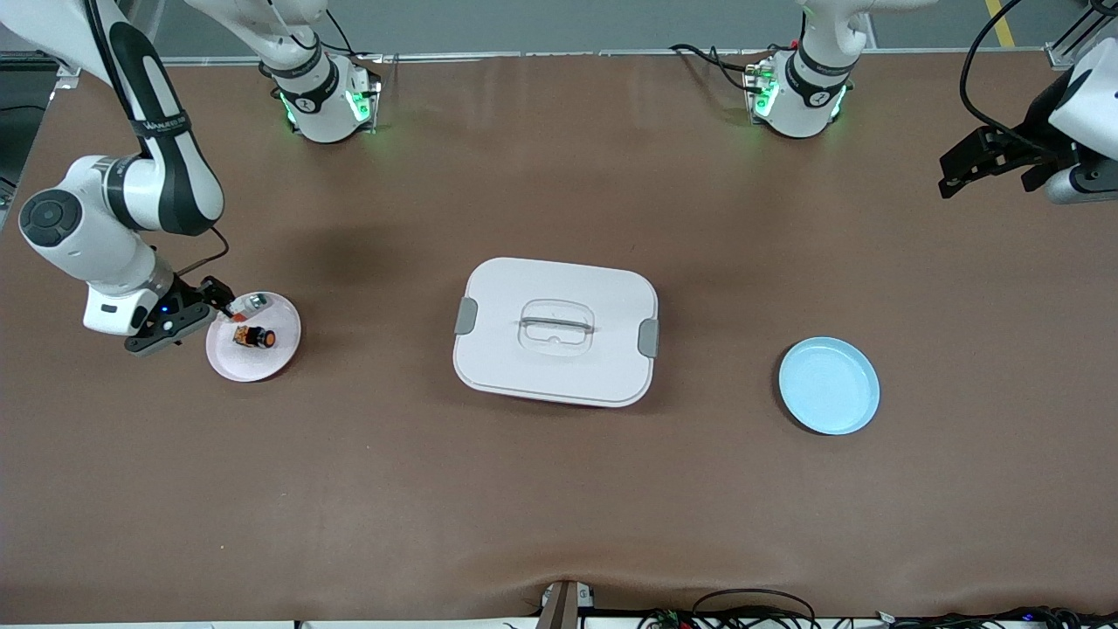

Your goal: Transfer orange switch to right arm and place

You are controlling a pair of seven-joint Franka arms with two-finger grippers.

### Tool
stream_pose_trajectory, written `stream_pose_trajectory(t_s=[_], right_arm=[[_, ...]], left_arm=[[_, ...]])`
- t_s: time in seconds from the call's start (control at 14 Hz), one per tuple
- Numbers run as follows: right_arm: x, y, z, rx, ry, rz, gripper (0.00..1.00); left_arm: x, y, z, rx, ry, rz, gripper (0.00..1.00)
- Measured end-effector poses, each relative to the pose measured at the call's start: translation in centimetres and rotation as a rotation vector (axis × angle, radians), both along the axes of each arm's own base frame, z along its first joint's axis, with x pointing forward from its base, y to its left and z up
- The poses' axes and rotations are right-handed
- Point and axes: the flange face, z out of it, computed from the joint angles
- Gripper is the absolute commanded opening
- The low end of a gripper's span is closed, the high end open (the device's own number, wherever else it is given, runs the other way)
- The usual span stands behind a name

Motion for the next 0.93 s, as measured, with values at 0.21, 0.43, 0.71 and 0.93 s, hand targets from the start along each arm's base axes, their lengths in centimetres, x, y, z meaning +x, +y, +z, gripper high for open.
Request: stream_pose_trajectory(t_s=[0.21,0.43,0.71,0.93], right_arm=[[0.1,0.5,0.8,0.013,-0.029,-0.191,1.00],[0.3,1.4,1.3,0.029,-0.053,-0.334,1.00],[0.7,2.9,2.7,0.051,-0.017,-0.396,1.00],[1.9,2.9,5.7,0.044,0.025,-0.407,1.00]], left_arm=[[0.1,0.0,-0.1,0.000,-0.004,0.000,1.00],[0.3,0.0,-0.1,-0.002,-0.016,0.000,1.00],[0.4,0.0,-0.1,-0.002,-0.024,-0.001,1.00],[0.4,0.0,-0.1,-0.002,-0.023,-0.001,1.00]])
